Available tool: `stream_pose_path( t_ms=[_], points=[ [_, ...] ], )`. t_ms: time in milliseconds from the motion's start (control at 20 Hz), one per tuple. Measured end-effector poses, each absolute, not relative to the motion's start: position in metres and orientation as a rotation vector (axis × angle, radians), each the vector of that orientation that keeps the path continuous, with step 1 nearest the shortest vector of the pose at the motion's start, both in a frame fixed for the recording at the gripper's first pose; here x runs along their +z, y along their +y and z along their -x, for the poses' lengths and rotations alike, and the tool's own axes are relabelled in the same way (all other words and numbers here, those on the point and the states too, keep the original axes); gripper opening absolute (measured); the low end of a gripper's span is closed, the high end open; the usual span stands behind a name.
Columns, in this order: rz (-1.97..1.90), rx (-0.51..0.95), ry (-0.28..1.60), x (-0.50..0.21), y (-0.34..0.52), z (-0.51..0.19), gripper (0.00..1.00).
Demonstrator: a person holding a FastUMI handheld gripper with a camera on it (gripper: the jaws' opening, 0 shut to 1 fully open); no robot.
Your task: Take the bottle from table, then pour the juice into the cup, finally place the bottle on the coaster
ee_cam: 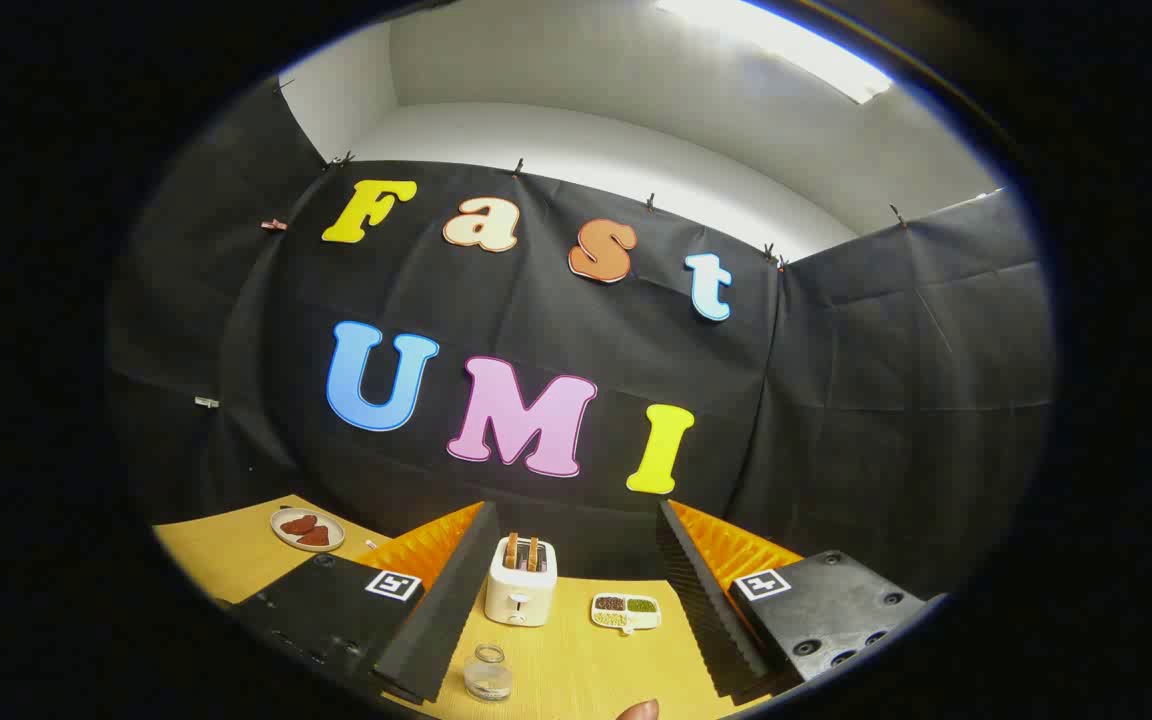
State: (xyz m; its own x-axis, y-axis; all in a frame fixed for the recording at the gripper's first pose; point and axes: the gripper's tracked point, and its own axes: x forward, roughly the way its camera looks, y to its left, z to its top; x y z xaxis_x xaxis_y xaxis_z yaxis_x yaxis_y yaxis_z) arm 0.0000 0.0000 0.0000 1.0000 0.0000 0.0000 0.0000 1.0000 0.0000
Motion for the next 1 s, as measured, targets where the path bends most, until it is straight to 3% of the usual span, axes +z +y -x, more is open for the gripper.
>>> stream_pose_path(
  t_ms=[1000],
  points=[
    [-0.009,0.023,0.016,-0.0044,0.008,0.0032,0.97]
  ],
)
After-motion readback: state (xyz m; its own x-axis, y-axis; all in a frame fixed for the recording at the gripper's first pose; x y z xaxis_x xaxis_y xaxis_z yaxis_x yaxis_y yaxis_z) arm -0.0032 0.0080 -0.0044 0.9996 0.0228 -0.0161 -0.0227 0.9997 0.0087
